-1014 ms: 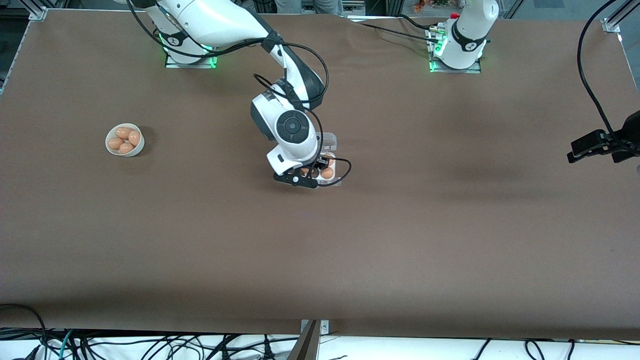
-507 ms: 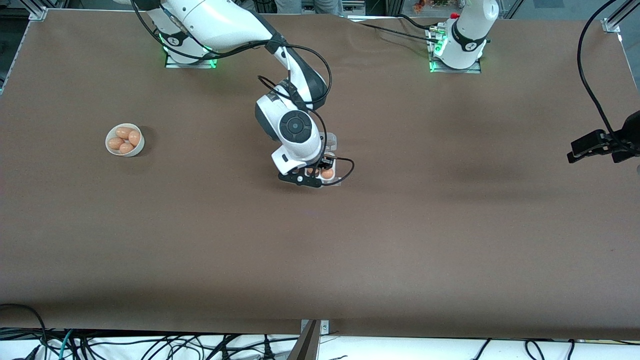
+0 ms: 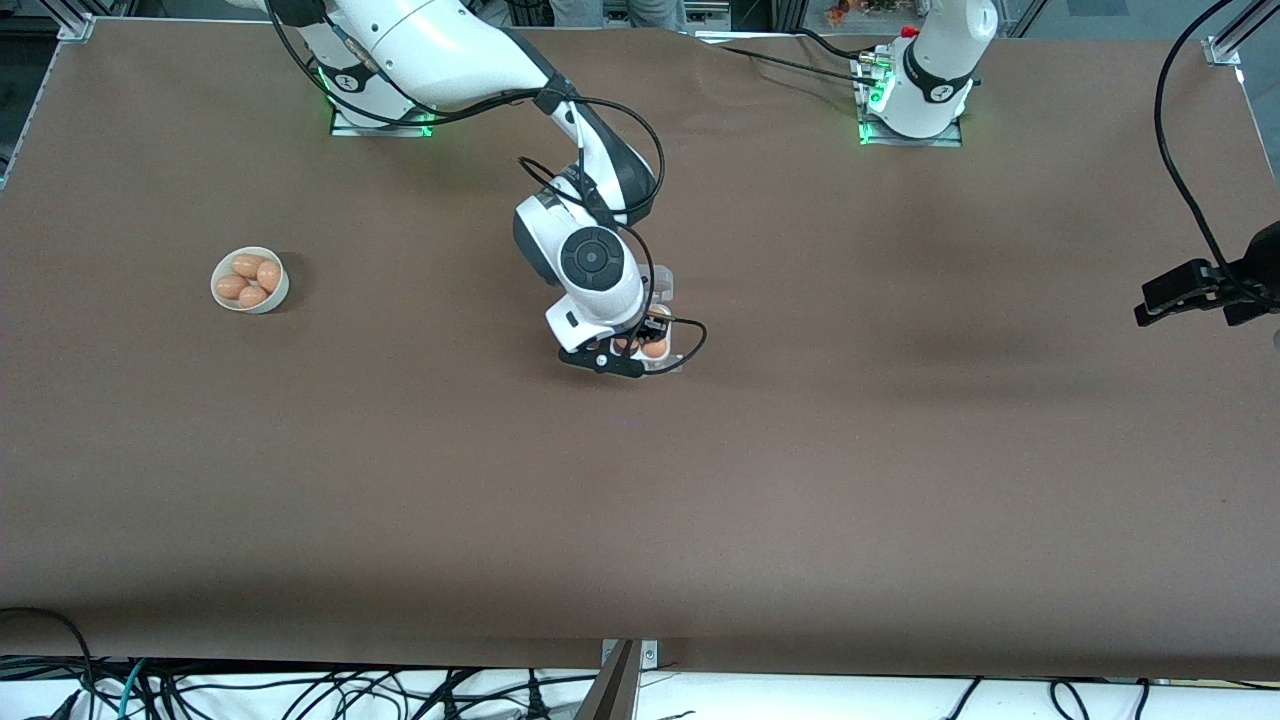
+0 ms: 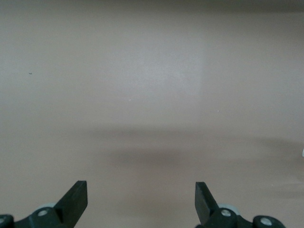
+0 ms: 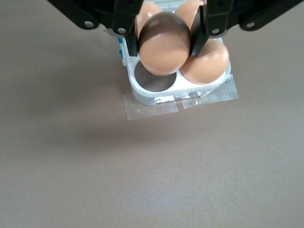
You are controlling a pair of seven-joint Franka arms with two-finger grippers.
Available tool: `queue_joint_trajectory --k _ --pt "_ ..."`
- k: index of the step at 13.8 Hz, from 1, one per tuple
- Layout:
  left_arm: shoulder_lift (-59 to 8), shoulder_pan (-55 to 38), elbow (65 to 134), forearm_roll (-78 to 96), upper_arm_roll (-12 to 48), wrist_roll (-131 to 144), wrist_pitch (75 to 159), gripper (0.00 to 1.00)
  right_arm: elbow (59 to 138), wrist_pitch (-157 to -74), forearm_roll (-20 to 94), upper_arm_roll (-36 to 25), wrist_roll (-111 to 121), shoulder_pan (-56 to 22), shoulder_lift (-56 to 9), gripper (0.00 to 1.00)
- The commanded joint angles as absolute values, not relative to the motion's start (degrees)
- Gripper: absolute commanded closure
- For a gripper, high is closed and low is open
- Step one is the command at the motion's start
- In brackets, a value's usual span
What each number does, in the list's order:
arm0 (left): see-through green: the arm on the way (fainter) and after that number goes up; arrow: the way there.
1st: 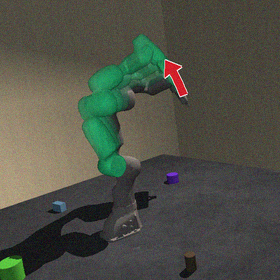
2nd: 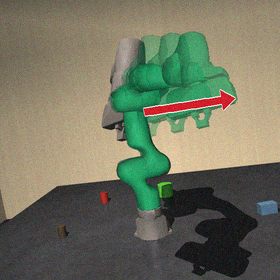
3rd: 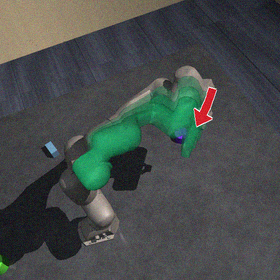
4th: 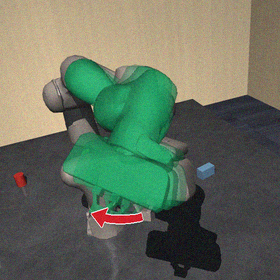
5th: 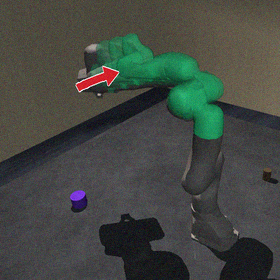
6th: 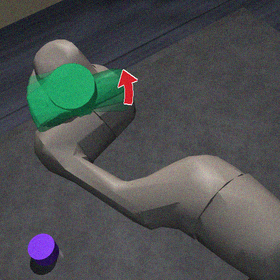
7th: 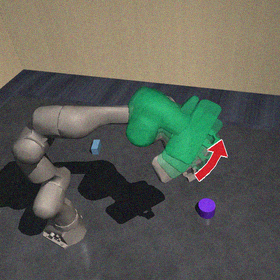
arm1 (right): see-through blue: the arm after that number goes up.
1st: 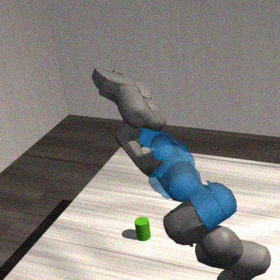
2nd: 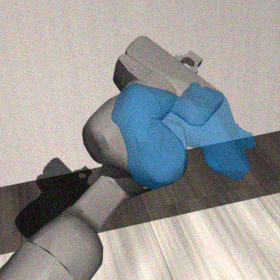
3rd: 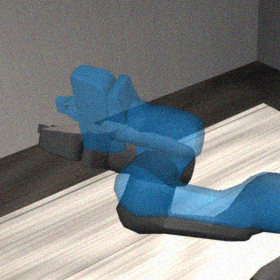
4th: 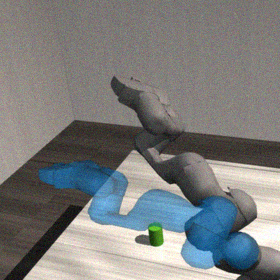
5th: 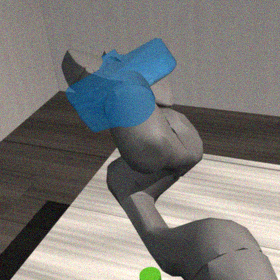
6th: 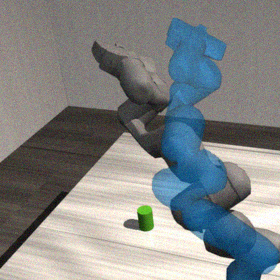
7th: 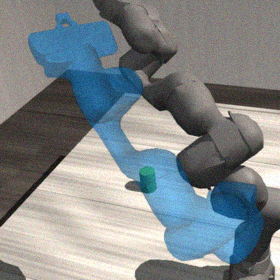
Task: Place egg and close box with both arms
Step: 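Lower the egg into the empty carton slot and open the right gripper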
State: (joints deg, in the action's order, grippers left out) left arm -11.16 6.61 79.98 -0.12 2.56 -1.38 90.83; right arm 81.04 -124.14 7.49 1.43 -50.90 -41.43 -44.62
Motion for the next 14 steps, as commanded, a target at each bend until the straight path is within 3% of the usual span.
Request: queue_joint_trajectory --k 1,2,3,6,14 --pt "-10.99 6.77 79.72 -0.09 2.72 -1.93 90.35 0.0 79.01 -125.15 8.53 1.58 -50.8 -41.4 -45.79 0.22" --pt "-10.99 6.77 79.72 -0.09 2.72 -1.85 90.35 0.0 78.93 -125.16 8.53 1.58 -50.8 -41.31 -45.79 0.19" --pt "-10.99 6.77 79.72 -0.09 2.72 -1.85 90.35 0.0 78.93 -125.24 8.44 1.58 -50.89 -41.4 -45.7 0.05" --pt "-10.99 6.77 79.72 -0.09 2.72 -1.85 90.35 0.0 78.75 -125.16 8.35 1.58 -50.63 -41.13 -45.44 0.0" --pt "-11.07 5.72 79.8 0.61 3.42 -0.89 90.26 0.0 78.75 -124.45 7.3 -3.07 -47.99 -40.25 -42.89 0.0"
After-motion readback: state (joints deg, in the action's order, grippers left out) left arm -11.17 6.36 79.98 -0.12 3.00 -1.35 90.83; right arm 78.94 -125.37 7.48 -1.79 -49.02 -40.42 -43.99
